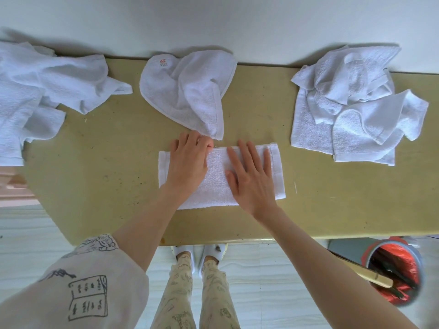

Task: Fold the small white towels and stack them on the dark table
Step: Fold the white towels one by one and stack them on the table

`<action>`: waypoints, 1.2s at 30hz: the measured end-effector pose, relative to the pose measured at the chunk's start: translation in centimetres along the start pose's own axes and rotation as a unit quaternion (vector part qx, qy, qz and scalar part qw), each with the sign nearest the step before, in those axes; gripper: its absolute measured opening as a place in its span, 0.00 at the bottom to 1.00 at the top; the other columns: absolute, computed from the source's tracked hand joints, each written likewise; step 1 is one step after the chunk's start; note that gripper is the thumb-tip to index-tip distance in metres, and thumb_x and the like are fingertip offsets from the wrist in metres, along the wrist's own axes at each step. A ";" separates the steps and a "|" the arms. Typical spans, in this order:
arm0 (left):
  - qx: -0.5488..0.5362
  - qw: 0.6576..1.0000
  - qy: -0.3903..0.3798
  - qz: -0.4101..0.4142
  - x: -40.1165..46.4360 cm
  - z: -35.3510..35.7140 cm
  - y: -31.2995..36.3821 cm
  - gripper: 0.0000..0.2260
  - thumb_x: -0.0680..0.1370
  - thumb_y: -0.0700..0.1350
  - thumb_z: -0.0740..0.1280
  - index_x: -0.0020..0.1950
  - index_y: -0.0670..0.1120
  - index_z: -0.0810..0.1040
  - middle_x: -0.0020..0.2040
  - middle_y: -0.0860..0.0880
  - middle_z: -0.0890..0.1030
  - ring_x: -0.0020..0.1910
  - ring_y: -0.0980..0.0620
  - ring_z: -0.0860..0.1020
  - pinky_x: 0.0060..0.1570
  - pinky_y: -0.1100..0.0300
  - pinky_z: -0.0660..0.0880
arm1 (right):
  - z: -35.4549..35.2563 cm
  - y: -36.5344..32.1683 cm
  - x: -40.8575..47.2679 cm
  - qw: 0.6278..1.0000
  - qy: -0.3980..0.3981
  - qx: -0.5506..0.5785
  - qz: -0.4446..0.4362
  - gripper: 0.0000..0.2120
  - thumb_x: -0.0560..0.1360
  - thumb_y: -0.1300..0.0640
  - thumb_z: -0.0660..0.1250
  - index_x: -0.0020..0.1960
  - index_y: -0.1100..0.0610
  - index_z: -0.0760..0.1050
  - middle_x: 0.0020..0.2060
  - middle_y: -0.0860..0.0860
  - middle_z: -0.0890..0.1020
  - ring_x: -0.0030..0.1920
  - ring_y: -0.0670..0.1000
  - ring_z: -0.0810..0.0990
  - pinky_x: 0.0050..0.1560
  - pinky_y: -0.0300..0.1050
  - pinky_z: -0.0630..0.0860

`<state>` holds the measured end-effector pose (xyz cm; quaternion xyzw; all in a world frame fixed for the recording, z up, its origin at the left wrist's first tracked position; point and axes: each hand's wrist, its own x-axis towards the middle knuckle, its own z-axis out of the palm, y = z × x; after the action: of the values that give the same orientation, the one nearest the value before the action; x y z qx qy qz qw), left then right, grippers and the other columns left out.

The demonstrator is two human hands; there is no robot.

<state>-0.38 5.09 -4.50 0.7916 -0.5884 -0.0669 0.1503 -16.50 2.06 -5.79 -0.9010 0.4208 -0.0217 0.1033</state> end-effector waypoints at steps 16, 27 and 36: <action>0.101 0.988 -0.107 0.035 -5.5 0.4 -0.8 0.22 0.81 0.53 0.50 0.74 0.49 0.61 0.75 0.48 0.61 0.74 0.44 0.59 0.72 0.42 0.54 | -0.6 3.3 0.0 0.998 -0.013 -0.060 -0.005 0.27 0.80 0.41 0.42 0.73 0.51 0.60 0.72 0.61 0.62 0.73 0.59 0.61 0.72 0.56 0.51; 0.061 0.986 -0.144 -0.057 -3.2 -3.4 -3.6 0.20 0.76 0.55 0.62 0.65 0.48 0.70 0.61 0.44 0.72 0.59 0.41 0.69 0.62 0.45 0.59 | -0.5 2.6 -0.5 0.998 -0.021 -0.059 0.019 0.27 0.79 0.41 0.42 0.73 0.52 0.59 0.73 0.62 0.61 0.73 0.59 0.60 0.72 0.57 0.50; -0.139 0.907 -0.294 -0.267 0.6 -5.5 -4.2 0.21 0.69 0.51 0.74 0.56 0.42 0.76 0.51 0.48 0.77 0.54 0.47 0.74 0.50 0.55 0.70 | -0.3 2.2 -1.6 0.997 -0.028 -0.065 0.036 0.29 0.79 0.40 0.39 0.74 0.52 0.58 0.73 0.62 0.61 0.74 0.59 0.59 0.72 0.58 0.50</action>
<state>5.22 6.54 -0.58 0.8347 -0.3570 -0.4157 0.0556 -19.22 1.89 -5.88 -0.8903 0.4505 0.0342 0.0569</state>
